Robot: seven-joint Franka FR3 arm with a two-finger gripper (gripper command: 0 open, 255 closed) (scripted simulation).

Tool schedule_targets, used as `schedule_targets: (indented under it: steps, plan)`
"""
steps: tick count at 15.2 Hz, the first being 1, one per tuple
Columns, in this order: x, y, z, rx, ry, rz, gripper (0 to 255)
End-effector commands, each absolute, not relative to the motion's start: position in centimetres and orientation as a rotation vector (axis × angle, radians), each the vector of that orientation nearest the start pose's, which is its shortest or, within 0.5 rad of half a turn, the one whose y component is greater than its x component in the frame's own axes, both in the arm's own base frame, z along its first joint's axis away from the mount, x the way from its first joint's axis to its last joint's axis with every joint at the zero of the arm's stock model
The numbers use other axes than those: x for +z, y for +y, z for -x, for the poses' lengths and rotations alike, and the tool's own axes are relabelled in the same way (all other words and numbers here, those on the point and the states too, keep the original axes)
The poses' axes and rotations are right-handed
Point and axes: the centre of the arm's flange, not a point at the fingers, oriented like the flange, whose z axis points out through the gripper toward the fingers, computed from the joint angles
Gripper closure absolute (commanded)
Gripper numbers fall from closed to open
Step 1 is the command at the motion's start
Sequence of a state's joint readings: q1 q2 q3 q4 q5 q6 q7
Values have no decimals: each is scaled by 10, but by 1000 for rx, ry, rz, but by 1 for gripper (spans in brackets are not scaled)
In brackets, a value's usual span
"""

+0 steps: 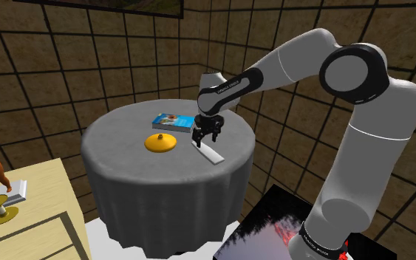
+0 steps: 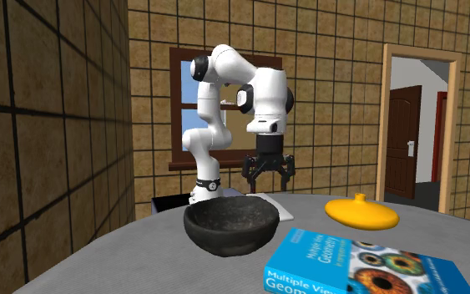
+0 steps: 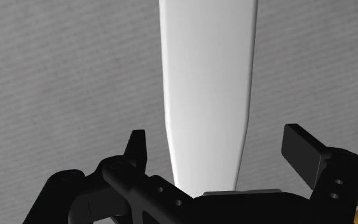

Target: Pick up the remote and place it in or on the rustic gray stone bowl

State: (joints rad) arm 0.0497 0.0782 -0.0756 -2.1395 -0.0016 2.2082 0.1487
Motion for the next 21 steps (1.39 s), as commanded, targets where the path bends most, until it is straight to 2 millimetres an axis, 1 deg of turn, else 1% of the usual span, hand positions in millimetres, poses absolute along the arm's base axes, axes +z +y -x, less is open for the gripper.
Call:
schedule_targets:
  steps: [1, 5, 6, 14, 15, 21]
  plan:
    - [357, -14, -552, 13, 272, 3137, 0]
    - [336, -14, -552, 13, 272, 3137, 0]
    - [327, -14, -552, 13, 272, 3137, 0]
    - [327, -14, -552, 13, 272, 3137, 0]
    - [327, -14, -552, 13, 272, 3137, 255]
    - [328, -14, -552, 13, 272, 3137, 255]
